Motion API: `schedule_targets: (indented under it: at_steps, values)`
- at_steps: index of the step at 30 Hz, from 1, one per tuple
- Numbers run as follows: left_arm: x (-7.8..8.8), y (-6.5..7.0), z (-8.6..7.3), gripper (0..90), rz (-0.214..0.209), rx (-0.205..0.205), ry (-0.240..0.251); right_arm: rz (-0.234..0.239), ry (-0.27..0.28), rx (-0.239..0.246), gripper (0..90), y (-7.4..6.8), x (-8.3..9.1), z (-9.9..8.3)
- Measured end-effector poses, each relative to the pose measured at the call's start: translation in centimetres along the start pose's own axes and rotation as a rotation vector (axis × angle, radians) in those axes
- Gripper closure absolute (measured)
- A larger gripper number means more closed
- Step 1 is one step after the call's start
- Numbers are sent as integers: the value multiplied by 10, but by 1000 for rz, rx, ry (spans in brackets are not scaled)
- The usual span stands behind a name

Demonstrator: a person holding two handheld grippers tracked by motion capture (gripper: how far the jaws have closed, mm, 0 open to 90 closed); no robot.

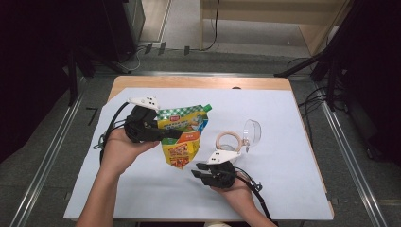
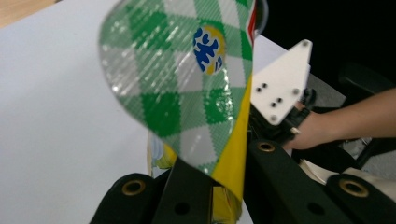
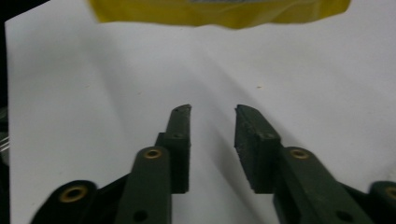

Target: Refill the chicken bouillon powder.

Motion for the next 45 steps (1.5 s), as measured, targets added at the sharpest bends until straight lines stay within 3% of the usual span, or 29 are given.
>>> schedule_targets:
  at_steps: [5, 8, 11, 13, 16, 19, 21, 24, 25, 33, 39, 45]
  values:
    - [-2, 17, 5, 900, -36, -45, -32, -56, 26, -16, 817, 7, -1, 3]
    - [-3, 27, 8, 900, -76, -59, -33, -90, 55, -17, 828, 13, 1, 6]
    - [-6, 30, 8, 900, -109, -43, -35, -90, 79, -20, 820, 15, 3, 10]
    - [-12, 31, 5, 900, -139, -21, -40, -66, 94, -8, 801, 11, 3, 12]
    - [-14, 29, 5, 900, -122, -10, -44, -72, 98, 34, 778, 6, 3, 12]
    - [-15, 24, 6, 900, -115, 18, -16, -52, 81, 47, 770, 2, 2, 9]
    - [-15, 22, 7, 895, -106, 32, 0, -40, 80, 90, 760, -4, 3, 7]
    - [-19, 17, 7, 864, -68, 47, 9, -24, 73, 126, 750, -14, 2, 5]
    - [-20, 15, 6, 842, -52, 50, -1, -19, 69, 130, 749, -16, 1, 4]
    - [-32, 13, 6, 751, -43, 78, 13, 31, 41, 127, 746, -36, 2, -1]
    - [-43, 16, 8, 738, -32, 76, 19, 65, 40, 141, 749, -50, 5, -2]
    - [-49, 17, 9, 709, -24, 101, 11, 78, 36, 143, 746, -56, 5, -3]
Point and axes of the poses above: each handheld gripper's, and its own axes: x roughly backward along the jaws, z roughly out of its top, y roughly to its right, the point moved 10 cm from there along -x, roughly forward along the jaws, and after that the axes turned 13 degrees about -x, right-handed, at the moved point
